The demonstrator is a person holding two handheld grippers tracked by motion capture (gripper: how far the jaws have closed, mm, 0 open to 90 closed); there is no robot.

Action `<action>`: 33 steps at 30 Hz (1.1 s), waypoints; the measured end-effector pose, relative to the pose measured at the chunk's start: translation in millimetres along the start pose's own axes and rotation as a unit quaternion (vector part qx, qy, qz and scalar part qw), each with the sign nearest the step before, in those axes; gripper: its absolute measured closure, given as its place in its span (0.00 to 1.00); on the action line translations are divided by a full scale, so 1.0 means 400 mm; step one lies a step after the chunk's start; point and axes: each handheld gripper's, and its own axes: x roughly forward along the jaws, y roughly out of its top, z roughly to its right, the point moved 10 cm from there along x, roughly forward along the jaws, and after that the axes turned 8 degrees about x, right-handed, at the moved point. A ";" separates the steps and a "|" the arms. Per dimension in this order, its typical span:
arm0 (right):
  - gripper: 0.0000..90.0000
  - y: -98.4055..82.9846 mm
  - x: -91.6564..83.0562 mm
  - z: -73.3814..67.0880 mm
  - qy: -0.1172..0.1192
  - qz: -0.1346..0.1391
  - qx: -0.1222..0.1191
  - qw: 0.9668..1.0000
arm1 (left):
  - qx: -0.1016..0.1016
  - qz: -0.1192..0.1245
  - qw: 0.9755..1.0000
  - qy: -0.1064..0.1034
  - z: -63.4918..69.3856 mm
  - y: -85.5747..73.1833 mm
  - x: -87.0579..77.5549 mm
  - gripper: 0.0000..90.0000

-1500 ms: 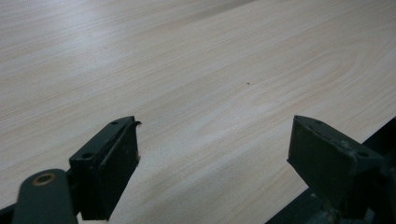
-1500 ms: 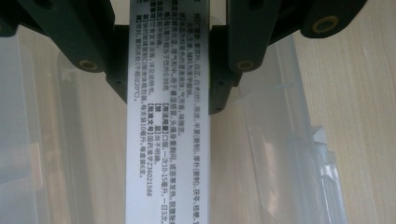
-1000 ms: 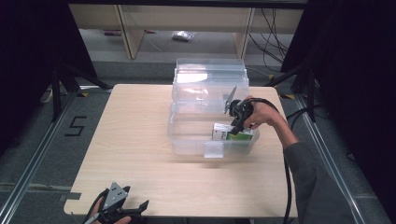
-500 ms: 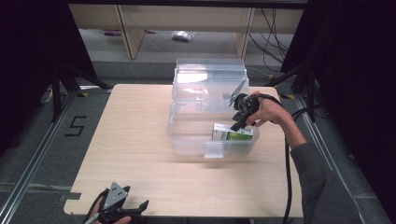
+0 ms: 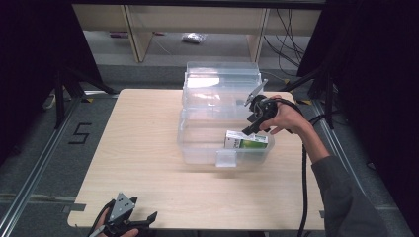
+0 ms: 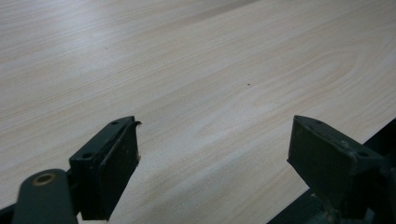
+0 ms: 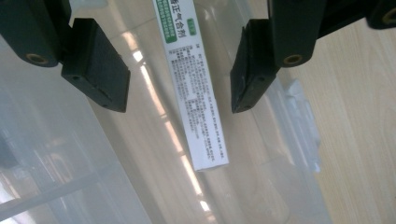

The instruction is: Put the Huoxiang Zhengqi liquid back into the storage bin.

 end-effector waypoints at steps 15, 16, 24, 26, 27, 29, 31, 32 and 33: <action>0.35 0.004 -0.028 -0.020 -0.020 0.060 0.068 0.996 | -0.002 0.000 1.000 0.001 0.000 -0.001 0.002 0.17; 0.34 0.001 -0.030 -0.023 -0.026 0.068 0.071 0.995 | -0.003 0.002 1.000 0.005 -0.002 -0.001 0.004 0.17; 0.34 -0.014 -0.034 -0.034 -0.036 0.086 0.083 0.992 | 0.001 -0.001 1.000 0.001 0.000 -0.001 0.000 0.17; 0.33 -0.015 -0.034 -0.038 -0.036 0.088 0.082 0.992 | -0.001 0.000 1.000 0.001 0.000 -0.001 0.001 0.17; 0.33 -0.018 -0.036 -0.040 -0.043 0.094 0.077 0.992 | -0.004 0.004 1.000 0.004 -0.002 0.001 0.003 0.17; 0.33 -0.020 -0.036 -0.043 -0.043 0.094 0.072 0.992 | -0.001 0.000 1.000 0.000 0.000 0.000 0.000 0.17; 0.33 -0.022 -0.038 -0.049 -0.046 0.100 0.080 0.991 | 0.001 -0.002 1.000 0.000 0.000 -0.001 0.000 0.17; 0.33 -0.022 -0.038 -0.059 -0.045 0.106 0.079 0.990 | 0.000 -0.001 1.000 0.000 0.000 -0.001 0.000 0.17; 0.33 -0.024 -0.039 -0.062 -0.044 0.105 0.071 0.991 | 0.000 -0.001 1.000 0.000 0.000 -0.001 0.000 0.17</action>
